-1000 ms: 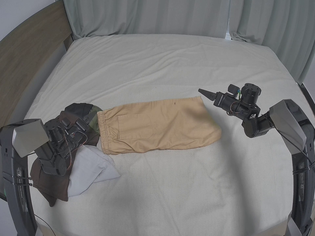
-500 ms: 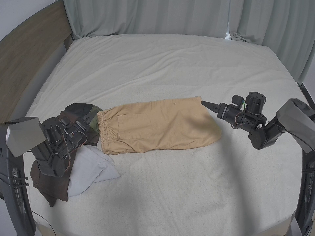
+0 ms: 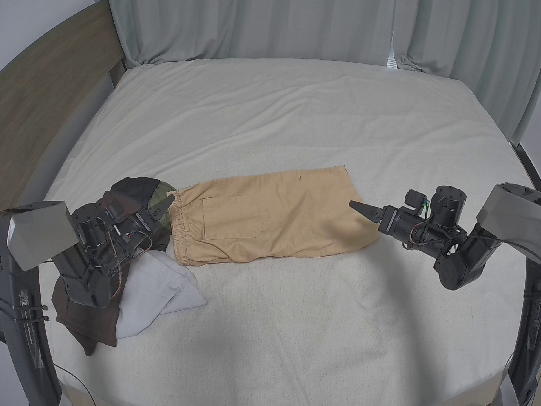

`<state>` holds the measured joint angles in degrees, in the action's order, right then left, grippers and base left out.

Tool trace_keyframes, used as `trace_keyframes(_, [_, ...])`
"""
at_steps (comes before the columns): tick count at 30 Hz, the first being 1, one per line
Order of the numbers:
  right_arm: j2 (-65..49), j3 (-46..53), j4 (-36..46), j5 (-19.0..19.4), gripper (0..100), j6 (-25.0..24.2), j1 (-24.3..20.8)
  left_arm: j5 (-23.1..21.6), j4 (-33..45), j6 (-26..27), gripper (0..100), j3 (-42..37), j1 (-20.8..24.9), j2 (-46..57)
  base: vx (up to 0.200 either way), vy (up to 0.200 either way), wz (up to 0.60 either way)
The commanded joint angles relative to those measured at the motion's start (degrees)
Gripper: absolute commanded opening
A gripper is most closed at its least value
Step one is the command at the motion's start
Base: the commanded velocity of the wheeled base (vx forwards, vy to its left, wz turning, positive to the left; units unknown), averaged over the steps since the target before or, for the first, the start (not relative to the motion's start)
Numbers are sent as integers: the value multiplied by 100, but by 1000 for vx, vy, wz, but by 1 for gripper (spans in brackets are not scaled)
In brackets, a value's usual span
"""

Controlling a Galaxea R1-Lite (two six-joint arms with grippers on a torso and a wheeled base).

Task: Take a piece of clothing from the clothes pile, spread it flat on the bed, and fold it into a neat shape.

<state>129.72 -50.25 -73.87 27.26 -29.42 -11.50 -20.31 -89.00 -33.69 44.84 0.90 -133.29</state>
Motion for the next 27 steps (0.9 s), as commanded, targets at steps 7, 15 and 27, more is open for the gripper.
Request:
trace_keyframes(7, [159,270,-83,-10,100,-73,-116,-8,-21,1366,100,-54,-37,-347,0,0,0])
trace_keyframes(15, [379,296,189,-10,100,-73,-90,1,-21,1831,100,-124,-81,-311,0,0,0])
trace_keyframes(27, [651,270,295,-10,100,-73,-107,27,-12,1823,100,-230,-29,277,0,0,0])
